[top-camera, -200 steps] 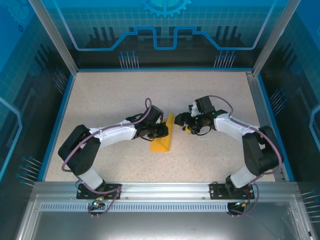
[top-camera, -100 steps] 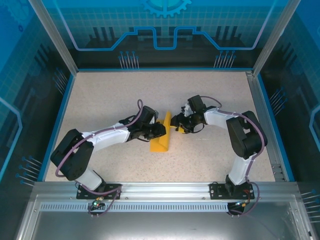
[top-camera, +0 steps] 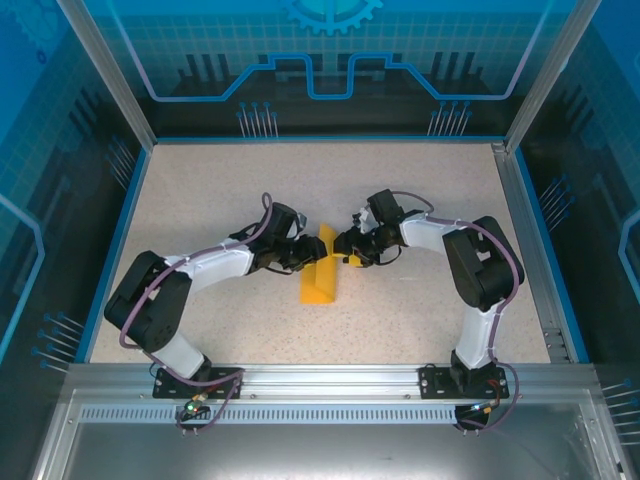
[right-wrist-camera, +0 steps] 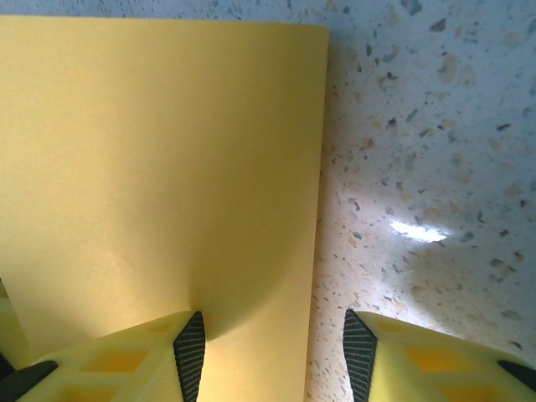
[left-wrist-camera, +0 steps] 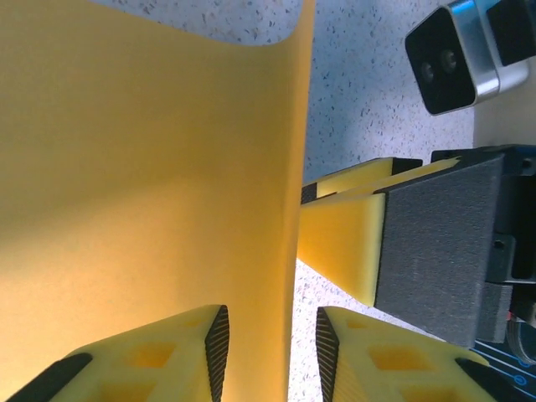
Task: Fold a paper plane with a square sheet of paper (pick it up from the middle)
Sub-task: Fold the square sheet of paper in half at the center of the table.
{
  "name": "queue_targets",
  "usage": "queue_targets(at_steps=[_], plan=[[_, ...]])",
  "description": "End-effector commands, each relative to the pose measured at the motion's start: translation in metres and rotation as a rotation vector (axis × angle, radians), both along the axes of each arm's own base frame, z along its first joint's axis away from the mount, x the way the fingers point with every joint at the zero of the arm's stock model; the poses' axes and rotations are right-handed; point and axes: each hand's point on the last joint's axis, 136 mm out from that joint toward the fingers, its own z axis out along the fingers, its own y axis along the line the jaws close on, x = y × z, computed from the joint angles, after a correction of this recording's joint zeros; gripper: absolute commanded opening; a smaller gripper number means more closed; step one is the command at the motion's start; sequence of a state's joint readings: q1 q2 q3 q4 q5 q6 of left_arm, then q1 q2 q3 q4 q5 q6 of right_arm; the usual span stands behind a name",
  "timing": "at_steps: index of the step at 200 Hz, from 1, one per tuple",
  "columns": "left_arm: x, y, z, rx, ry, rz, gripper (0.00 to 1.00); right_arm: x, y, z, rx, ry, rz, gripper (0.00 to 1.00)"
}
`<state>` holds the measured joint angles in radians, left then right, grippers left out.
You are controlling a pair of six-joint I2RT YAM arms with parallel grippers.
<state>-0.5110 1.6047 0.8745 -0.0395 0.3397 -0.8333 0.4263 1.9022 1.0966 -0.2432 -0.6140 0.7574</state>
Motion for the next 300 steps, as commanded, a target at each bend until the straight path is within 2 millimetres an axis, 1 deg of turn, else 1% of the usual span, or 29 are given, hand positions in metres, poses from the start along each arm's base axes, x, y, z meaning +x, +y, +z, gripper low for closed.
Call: queue_targets(at_steps=[1, 22, 48, 58, 82, 99, 108, 125, 138, 158, 171, 197, 209, 213, 223, 239, 249, 254, 260, 267, 268, 270, 279, 286, 290, 295, 299, 300], plan=[[0.003, 0.001, 0.006, -0.029, 0.009, -0.012, 0.36, -0.004, 0.006, 0.0, 0.008, 0.022, 0.029, 0.5], [0.006, 0.004, 0.006, -0.033, 0.001, -0.006, 0.34, -0.003, 0.006, 0.002, 0.012, 0.023, 0.033, 0.5], [0.011, 0.004, 0.008, -0.054, -0.003, -0.011, 0.32, -0.004, 0.007, 0.003, 0.009, 0.024, 0.04, 0.51], [0.01, 0.004, 0.007, -0.051, 0.004, -0.016, 0.29, -0.004, 0.008, 0.004, 0.009, 0.022, 0.041, 0.51], [0.008, 0.007, 0.003, -0.05, 0.013, -0.029, 0.28, -0.005, 0.009, 0.005, 0.008, 0.023, 0.046, 0.51], [0.007, 0.009, 0.002, -0.05, 0.015, -0.03, 0.2, -0.006, 0.009, 0.005, 0.006, 0.022, 0.05, 0.51], [0.007, 0.011, 0.003, -0.052, 0.012, -0.029, 0.18, -0.006, 0.01, 0.006, 0.005, 0.022, 0.051, 0.51], [0.008, 0.013, 0.004, -0.051, 0.005, -0.029, 0.08, -0.007, 0.01, 0.007, 0.001, 0.02, 0.055, 0.52], [0.007, 0.017, 0.004, -0.05, 0.001, -0.02, 0.04, -0.008, 0.008, 0.01, -0.008, 0.009, 0.052, 0.53], [0.005, 0.023, 0.004, -0.047, -0.003, -0.013, 0.02, -0.007, 0.003, 0.021, -0.025, -0.033, 0.038, 0.54], [0.003, 0.027, 0.0, -0.038, 0.0, -0.007, 0.02, -0.006, -0.002, 0.032, -0.037, -0.088, 0.02, 0.56], [0.0, 0.032, -0.008, -0.023, 0.003, -0.004, 0.02, -0.003, -0.011, 0.062, -0.053, -0.255, -0.027, 0.6], [-0.001, 0.034, -0.013, -0.012, 0.004, 0.0, 0.02, -0.002, -0.015, 0.079, -0.068, -0.35, -0.05, 0.65], [-0.002, 0.034, -0.014, -0.011, 0.007, -0.001, 0.02, -0.003, -0.017, 0.082, -0.077, -0.373, -0.057, 0.67], [0.0, 0.036, -0.017, -0.009, 0.003, 0.001, 0.02, -0.002, -0.021, 0.092, -0.09, -0.426, -0.077, 0.68], [0.0, 0.036, -0.021, -0.001, 0.004, -0.001, 0.03, 0.001, -0.031, 0.094, -0.133, -0.442, -0.119, 0.68], [0.0, 0.036, -0.025, 0.008, 0.004, -0.004, 0.03, 0.002, -0.034, 0.094, -0.139, -0.441, -0.132, 0.62], [0.001, 0.037, -0.026, 0.015, 0.001, -0.005, 0.03, 0.002, -0.034, 0.095, -0.137, -0.447, -0.142, 0.62], [0.001, 0.038, -0.028, 0.025, -0.003, -0.005, 0.03, 0.003, -0.033, 0.097, -0.12, -0.469, -0.154, 0.62], [0.001, 0.04, -0.03, 0.035, -0.008, -0.006, 0.03, 0.004, -0.029, 0.108, -0.076, -0.516, -0.167, 0.63], [0.002, 0.04, -0.03, 0.036, -0.01, -0.006, 0.03, 0.002, -0.03, 0.103, -0.079, -0.509, -0.167, 0.64], [0.002, 0.04, -0.03, 0.038, -0.011, -0.006, 0.04, 0.001, -0.03, 0.102, -0.072, -0.515, -0.17, 0.65], [0.002, 0.041, -0.032, 0.046, -0.018, -0.015, 0.04, 0.001, -0.03, 0.103, -0.049, -0.533, -0.191, 0.7], [0.003, 0.041, -0.033, 0.054, -0.02, -0.021, 0.05, 0.002, -0.031, 0.097, -0.065, -0.524, -0.208, 0.73], [0.003, 0.041, -0.035, 0.059, -0.019, -0.021, 0.05, 0.002, -0.031, 0.089, -0.081, -0.498, -0.2, 0.72], [0.003, 0.041, -0.037, 0.065, -0.02, -0.026, 0.05, 0.001, -0.029, 0.084, -0.091, -0.465, -0.179, 0.69], [0.003, 0.042, -0.04, 0.069, -0.017, -0.028, 0.05, -0.002, -0.028, 0.071, -0.106, -0.404, -0.152, 0.67], [0.003, 0.042, -0.04, 0.07, -0.017, -0.028, 0.05, -0.001, -0.027, 0.071, -0.105, -0.394, -0.147, 0.66]])
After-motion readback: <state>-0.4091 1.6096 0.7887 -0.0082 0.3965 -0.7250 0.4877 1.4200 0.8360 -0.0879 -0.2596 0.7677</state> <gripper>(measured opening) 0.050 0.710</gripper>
